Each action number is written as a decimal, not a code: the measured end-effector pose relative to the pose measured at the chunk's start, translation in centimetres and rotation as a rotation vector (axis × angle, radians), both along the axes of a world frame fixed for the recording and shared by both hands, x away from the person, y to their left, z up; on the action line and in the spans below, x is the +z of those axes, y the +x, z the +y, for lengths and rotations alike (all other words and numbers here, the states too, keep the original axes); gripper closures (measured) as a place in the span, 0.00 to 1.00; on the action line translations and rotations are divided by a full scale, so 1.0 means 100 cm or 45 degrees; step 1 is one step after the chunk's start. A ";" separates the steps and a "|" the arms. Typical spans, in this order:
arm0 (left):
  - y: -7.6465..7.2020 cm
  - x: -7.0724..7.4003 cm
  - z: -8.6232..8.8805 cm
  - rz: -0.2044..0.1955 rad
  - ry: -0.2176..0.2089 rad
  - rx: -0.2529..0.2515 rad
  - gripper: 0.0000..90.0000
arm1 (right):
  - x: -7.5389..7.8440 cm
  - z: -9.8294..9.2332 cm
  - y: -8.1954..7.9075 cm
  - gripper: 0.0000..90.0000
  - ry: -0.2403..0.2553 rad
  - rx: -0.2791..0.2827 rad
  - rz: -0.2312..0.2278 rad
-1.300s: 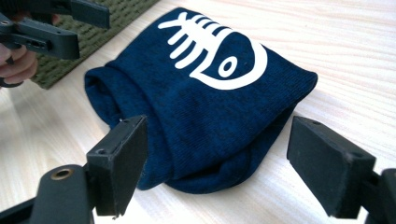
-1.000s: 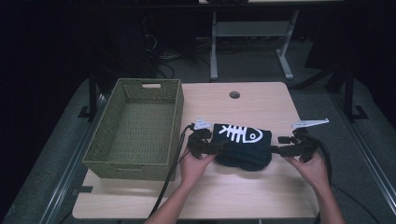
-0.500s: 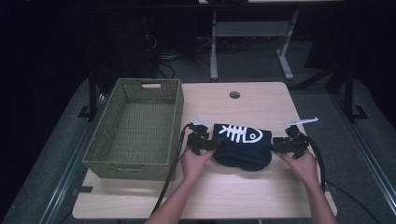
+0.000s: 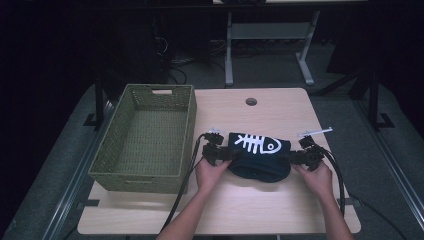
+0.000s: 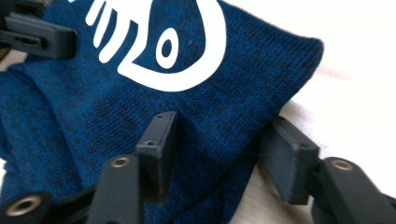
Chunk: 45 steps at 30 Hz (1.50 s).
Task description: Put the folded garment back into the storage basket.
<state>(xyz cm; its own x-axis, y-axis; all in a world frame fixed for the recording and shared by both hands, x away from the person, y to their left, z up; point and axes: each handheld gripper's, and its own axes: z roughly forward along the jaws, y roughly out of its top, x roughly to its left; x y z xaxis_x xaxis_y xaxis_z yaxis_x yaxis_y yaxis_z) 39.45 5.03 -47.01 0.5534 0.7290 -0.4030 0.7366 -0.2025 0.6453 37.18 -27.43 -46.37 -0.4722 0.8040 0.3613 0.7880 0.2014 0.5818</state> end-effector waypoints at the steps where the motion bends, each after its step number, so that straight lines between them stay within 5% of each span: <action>1: -0.001 0.000 -0.001 0.001 -0.002 -0.004 0.47 | -0.001 0.001 0.000 0.57 0.009 -0.002 0.003; 14: -0.008 0.001 -0.002 0.009 -0.018 -0.047 0.73 | -0.001 0.005 -0.006 0.83 0.043 0.020 -0.001; 23: -0.012 0.007 -0.003 0.015 -0.048 -0.061 0.78 | 0.013 0.001 -0.014 0.84 0.052 0.028 -0.032; 45: -0.022 0.040 -0.019 -0.080 -0.031 -0.138 0.79 | 0.042 -0.020 -0.031 0.84 0.095 0.013 -0.098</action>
